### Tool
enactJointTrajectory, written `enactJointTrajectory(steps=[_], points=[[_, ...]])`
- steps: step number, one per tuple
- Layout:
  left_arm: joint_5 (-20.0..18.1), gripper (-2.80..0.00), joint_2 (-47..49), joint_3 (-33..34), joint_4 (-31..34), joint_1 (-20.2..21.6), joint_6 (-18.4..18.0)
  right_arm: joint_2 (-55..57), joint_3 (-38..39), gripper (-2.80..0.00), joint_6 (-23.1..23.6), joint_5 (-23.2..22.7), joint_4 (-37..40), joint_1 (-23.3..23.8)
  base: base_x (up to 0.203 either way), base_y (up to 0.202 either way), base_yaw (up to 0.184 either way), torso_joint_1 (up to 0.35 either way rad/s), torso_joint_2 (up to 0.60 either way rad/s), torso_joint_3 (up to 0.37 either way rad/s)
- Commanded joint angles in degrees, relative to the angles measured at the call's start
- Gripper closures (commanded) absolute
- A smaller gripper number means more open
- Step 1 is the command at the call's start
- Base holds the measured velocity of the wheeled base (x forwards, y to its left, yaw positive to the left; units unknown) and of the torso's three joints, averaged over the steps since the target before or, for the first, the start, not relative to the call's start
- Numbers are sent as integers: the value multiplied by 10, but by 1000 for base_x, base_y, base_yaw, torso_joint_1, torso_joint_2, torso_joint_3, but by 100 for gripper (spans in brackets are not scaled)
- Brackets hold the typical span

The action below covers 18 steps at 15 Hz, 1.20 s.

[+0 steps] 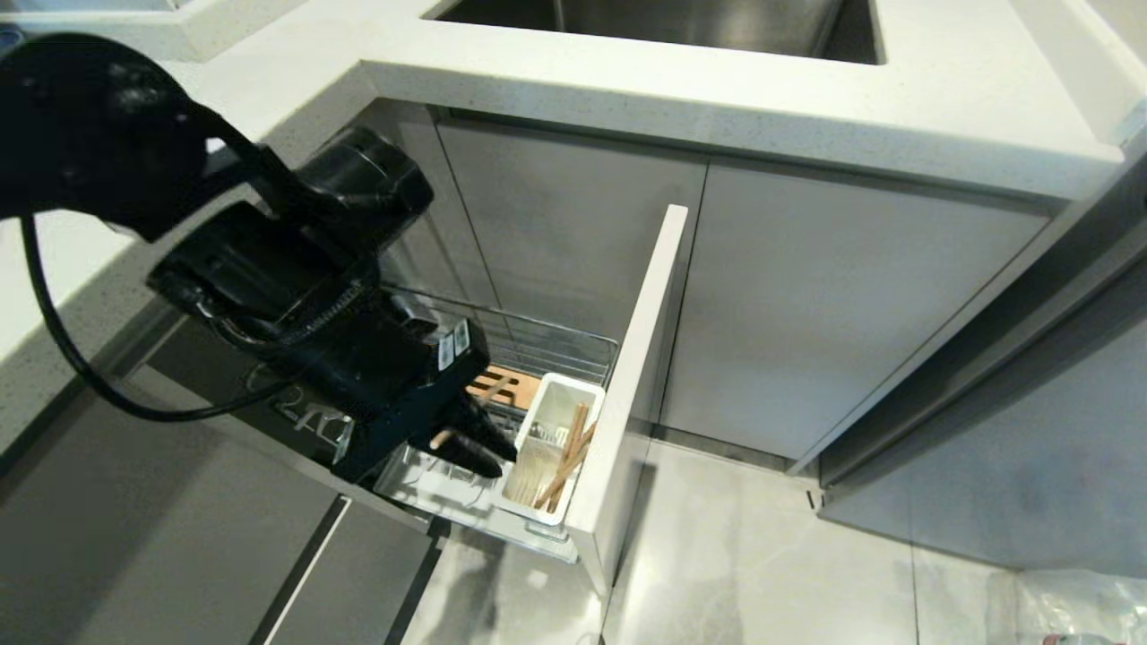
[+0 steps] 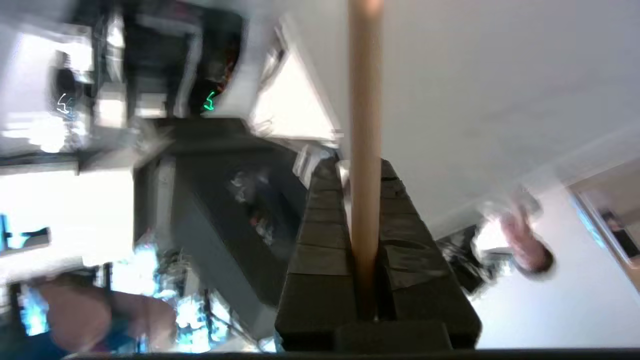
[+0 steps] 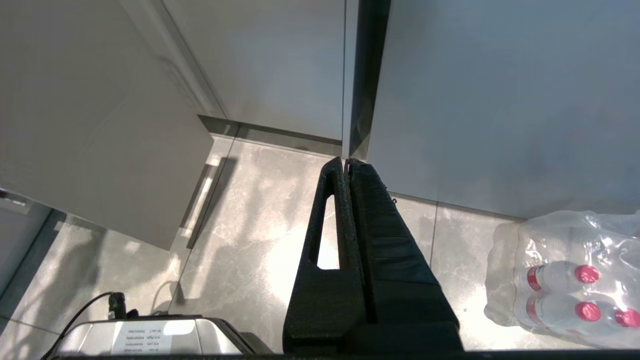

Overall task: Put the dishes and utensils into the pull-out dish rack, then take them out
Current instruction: Take the chopsticks out of the cupboard

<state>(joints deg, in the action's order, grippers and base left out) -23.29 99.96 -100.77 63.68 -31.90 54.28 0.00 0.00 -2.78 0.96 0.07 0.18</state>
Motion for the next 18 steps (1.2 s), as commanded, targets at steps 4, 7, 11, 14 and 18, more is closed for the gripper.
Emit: enactJointTrajectory(steps=[4, 7, 11, 14, 18], points=[[-1, 0, -102, -25, 14, -29, 25, 0, 1, 0, 0, 0, 0, 0, 0, 0, 0, 0, 0, 0], [6, 0, -181, -53, 16, -49, 29, 0, 1, 0, 0, 0, 0, 0, 0, 0, 0, 0, 0, 0], [96, 0, -256, -92, 2, -53, 26, 0, 1, 0, 0, 0, 0, 0, 0, 0, 0, 0, 0, 0], [239, 0, -272, -104, -5, -13, -45, 0, 1, 0, 0, 0, 0, 0, 0, 0, 0, 0, 0, 0], [370, 0, -276, -101, -18, 100, -115, 0, 1, 0, 0, 0, 0, 0, 0, 0, 0, 0, 0, 0]])
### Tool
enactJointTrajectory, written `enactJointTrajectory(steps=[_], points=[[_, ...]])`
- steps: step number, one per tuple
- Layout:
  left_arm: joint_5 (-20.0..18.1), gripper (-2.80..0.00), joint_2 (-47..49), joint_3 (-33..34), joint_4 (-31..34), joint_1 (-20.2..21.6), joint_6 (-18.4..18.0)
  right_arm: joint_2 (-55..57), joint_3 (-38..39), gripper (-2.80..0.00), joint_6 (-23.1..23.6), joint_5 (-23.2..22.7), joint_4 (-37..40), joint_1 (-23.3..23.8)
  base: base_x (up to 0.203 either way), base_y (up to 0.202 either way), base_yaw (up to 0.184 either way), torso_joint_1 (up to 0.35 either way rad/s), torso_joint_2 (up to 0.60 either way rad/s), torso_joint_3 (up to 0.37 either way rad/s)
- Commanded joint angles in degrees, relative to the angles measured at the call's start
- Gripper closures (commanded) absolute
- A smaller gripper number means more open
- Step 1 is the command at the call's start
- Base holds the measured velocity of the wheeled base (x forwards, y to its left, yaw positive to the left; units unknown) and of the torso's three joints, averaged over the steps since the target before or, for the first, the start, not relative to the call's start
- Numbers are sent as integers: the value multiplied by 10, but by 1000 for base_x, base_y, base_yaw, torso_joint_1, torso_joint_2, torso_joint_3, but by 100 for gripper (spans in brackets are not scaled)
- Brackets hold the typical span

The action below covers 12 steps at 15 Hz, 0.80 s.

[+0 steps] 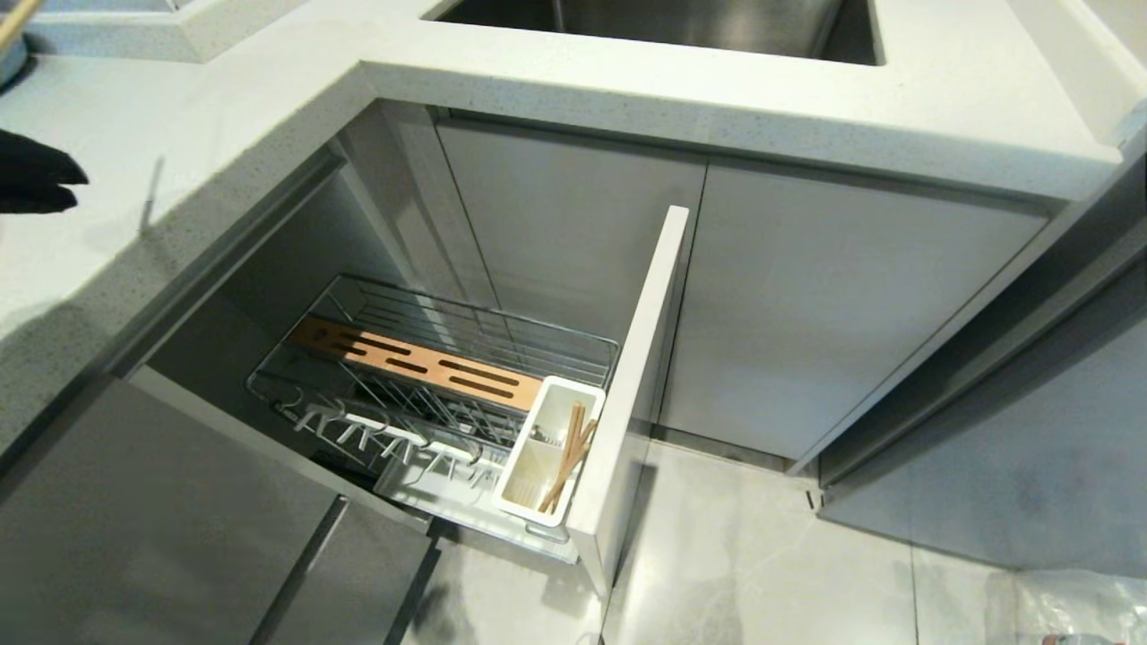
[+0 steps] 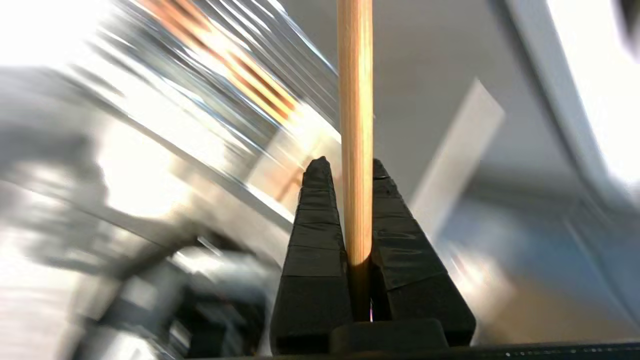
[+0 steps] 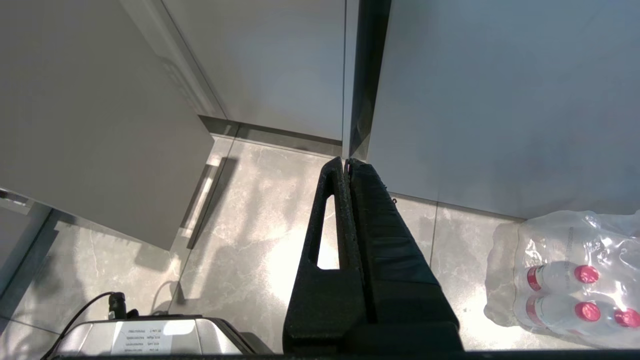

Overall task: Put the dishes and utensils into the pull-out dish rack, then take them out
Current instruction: Take the chopsticks out of the cupboard

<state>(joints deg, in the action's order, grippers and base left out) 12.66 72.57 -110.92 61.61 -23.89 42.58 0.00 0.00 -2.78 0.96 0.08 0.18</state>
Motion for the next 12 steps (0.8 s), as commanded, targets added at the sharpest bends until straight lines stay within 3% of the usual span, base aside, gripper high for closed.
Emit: enactJointTrajectory(steps=[1, 4, 6, 10, 12], points=[[30, 0, 1, 3, 2, 69, -15, 0, 1, 0, 0, 0, 0, 0, 0, 0, 0, 0, 0, 0], [55, 0, 20, 12, -13, 225, -62, 0, 1, 0, 0, 0, 0, 0, 0, 0, 0, 0, 0, 0], [61, 0, 33, 30, -52, 302, -90, 0, 1, 0, 0, 0, 0, 0, 0, 0, 0, 0, 0, 0], [55, 0, 84, 47, -104, 380, -107, 0, 1, 0, 0, 0, 0, 0, 0, 0, 0, 0, 0, 0], [16, 0, 112, 41, -120, 414, -114, 0, 1, 0, 0, 0, 0, 0, 0, 0, 0, 0, 0, 0]])
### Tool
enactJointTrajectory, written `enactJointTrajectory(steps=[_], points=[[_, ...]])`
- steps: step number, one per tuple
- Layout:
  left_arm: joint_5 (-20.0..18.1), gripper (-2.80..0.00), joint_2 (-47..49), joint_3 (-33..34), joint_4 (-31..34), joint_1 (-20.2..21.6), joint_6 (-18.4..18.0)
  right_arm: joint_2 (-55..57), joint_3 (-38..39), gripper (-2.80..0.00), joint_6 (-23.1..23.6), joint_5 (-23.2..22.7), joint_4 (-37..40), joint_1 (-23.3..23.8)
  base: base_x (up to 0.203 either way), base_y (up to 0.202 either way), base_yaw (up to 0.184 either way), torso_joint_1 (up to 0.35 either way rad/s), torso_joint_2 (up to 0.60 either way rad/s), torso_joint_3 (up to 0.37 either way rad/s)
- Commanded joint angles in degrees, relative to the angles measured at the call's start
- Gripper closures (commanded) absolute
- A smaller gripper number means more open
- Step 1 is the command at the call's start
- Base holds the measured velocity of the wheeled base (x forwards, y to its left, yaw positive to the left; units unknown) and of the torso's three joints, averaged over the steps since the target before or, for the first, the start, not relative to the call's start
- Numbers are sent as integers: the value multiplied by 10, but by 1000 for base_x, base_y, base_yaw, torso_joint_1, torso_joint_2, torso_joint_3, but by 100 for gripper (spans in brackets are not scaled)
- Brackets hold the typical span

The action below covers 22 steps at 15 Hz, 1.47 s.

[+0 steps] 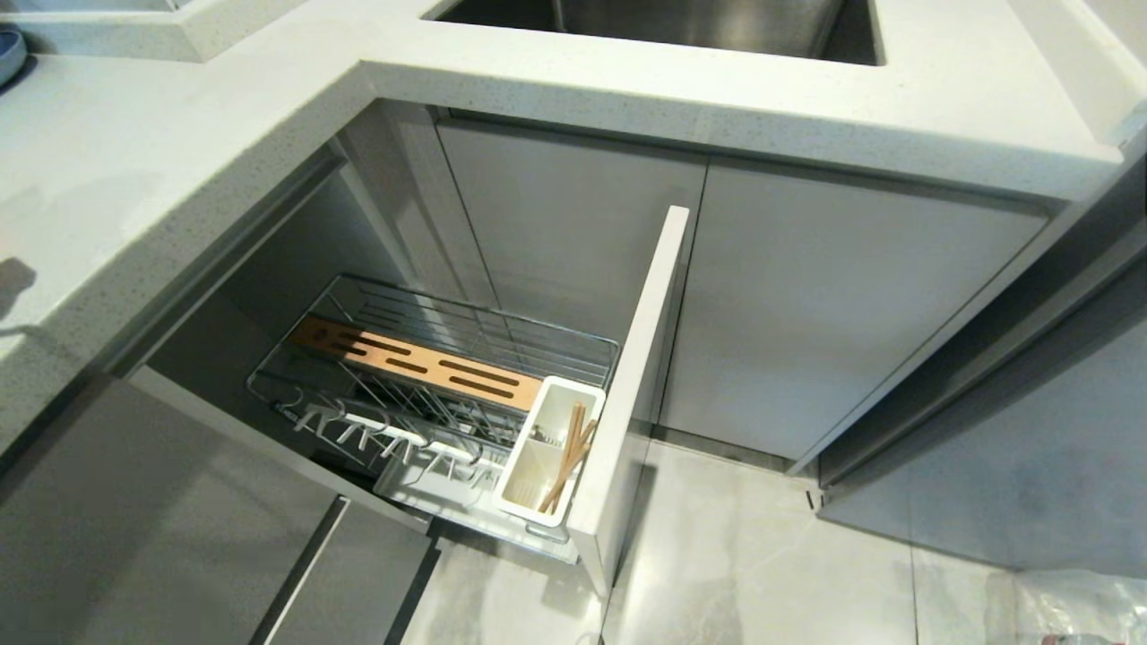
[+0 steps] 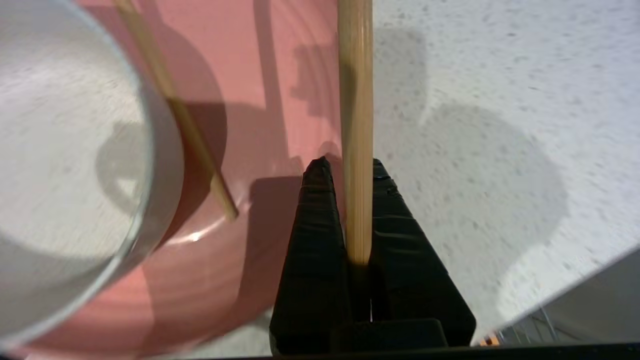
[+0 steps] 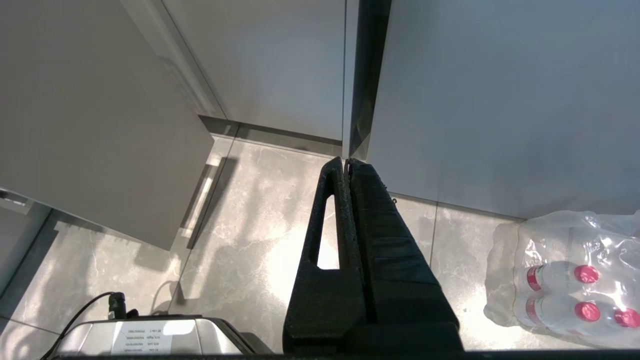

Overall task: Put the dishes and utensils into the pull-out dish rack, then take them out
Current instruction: Take the chopsticks out of the cupboard

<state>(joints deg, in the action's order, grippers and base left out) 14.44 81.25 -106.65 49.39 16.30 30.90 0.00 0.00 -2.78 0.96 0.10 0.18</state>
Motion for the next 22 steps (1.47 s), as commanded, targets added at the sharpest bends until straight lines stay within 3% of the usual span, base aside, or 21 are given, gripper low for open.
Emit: enactJointTrajectory(steps=[1, 3, 14, 15, 22], points=[[-28, 0, 33, -7, 1, 28, -2, 0, 1, 0, 0, 0, 0, 0, 0, 0, 0, 0, 0, 0], [-58, 0, 44, -11, 1, 42, -4, 0, 1, 0, 0, 0, 0, 0, 0, 0, 0, 0, 0, 0], [-61, 0, 51, -11, 0, 70, -3, 0, 1, 0, 0, 0, 0, 0, 0, 0, 0, 0, 0, 0], [-61, -280, 51, -12, 0, 71, -3, 0, 1, 0, 0, 0, 0, 0, 0, 0, 0, 0, 0, 0], [-60, -280, 44, -15, -1, 75, -2, 0, 1, 0, 0, 0, 0, 0, 0, 0, 0, 0, 0, 0]])
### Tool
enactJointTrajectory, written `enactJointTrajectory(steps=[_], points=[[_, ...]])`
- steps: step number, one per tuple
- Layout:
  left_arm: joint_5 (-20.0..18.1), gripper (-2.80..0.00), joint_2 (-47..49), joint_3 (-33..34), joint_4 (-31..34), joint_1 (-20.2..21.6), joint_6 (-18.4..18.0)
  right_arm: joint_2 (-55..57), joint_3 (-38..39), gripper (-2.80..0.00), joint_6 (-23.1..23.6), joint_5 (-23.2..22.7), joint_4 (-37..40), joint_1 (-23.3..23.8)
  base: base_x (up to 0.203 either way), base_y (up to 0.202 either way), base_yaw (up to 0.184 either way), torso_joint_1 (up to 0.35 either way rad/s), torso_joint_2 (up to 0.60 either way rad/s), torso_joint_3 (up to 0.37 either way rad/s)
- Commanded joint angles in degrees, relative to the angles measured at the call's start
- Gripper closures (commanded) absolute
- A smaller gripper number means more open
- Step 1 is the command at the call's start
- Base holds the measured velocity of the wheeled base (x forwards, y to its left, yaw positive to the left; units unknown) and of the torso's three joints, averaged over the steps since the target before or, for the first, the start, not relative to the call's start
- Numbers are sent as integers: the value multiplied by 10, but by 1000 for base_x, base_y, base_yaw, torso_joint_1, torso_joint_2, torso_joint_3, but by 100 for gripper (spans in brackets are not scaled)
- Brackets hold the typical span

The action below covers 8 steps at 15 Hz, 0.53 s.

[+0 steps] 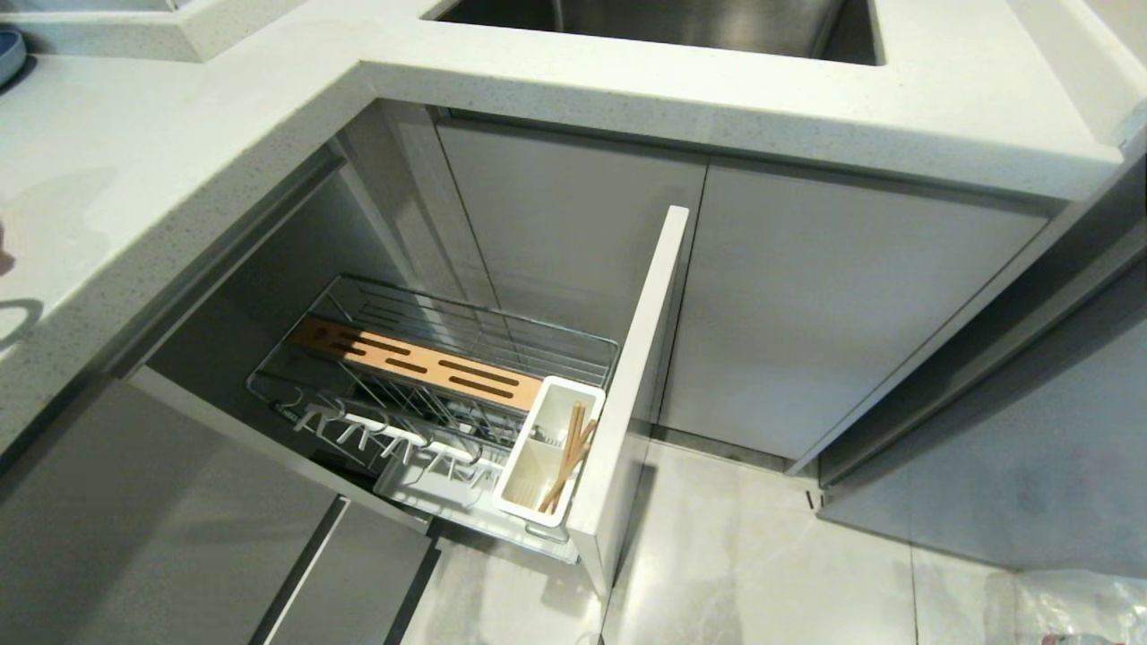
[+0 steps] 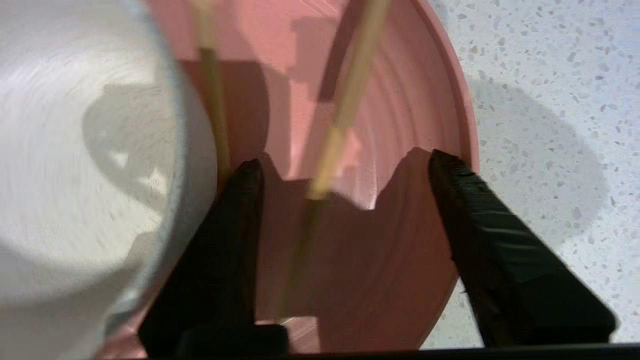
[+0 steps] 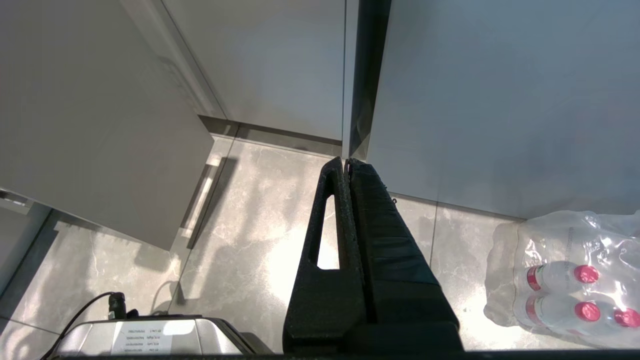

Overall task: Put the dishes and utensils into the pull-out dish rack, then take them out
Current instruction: Take the chopsticks out of the cupboard

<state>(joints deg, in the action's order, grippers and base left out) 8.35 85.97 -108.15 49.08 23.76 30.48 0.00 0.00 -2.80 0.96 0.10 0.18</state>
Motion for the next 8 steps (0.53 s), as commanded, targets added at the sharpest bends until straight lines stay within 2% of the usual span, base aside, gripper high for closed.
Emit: enactJointTrajectory(steps=[1, 8], points=[[1, -280, -6, -1, 2, 1, 2, 0, 1, 0, 0, 0, 0, 0, 0, 0, 0, 0, 0, 0], [4, -280, -25, -10, 1, -1, 6, 0, 1, 0, 0, 0, 0, 0, 0, 0, 0, 0, 0, 0]])
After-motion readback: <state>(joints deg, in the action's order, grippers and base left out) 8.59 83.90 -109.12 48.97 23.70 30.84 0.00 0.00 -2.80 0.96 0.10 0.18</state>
